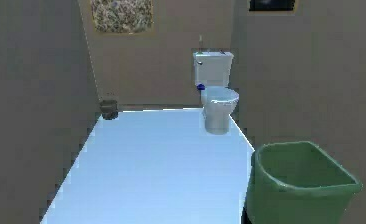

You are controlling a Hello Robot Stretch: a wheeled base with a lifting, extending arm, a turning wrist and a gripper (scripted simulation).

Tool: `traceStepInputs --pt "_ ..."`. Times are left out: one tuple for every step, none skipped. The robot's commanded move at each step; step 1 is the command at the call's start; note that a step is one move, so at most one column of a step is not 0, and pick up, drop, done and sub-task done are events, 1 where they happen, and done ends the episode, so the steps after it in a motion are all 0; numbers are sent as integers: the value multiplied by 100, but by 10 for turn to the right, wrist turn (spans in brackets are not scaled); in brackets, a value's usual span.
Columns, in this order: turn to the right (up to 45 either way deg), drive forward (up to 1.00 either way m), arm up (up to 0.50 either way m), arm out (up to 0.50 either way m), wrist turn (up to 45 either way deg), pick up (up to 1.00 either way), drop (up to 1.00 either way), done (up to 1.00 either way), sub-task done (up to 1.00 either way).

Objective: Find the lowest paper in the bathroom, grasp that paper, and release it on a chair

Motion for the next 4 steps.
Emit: traceStepInputs --pt "-450 0 0 0 0 0 0 0 0" --pt "-450 0 0 0 0 0 0 0 0" --pt "-240 0 0 0 0 0 0 0 0" --pt "0 45 0 0 0 0 0 0 0"
